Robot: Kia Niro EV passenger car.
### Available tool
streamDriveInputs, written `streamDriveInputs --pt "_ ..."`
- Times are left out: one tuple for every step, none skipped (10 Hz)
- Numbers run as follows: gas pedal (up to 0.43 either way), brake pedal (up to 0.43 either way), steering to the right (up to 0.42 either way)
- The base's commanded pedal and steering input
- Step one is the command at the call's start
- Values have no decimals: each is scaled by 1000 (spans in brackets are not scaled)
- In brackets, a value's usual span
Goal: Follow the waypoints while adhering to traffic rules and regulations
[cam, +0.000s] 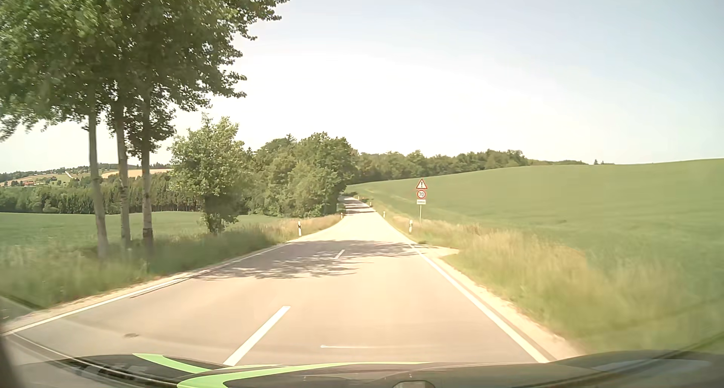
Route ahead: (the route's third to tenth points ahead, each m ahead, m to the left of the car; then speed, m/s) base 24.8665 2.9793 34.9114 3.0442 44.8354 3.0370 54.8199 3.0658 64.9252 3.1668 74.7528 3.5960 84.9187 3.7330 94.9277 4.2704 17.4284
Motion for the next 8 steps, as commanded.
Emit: streamDriveInputs --pt "0 0 1" --pt "0 0 0" --pt "0 0 0" --pt "0 0 0" --pt "0 0 0" --pt "0 0 0" --pt "0 0 0" --pt "0 0 0"
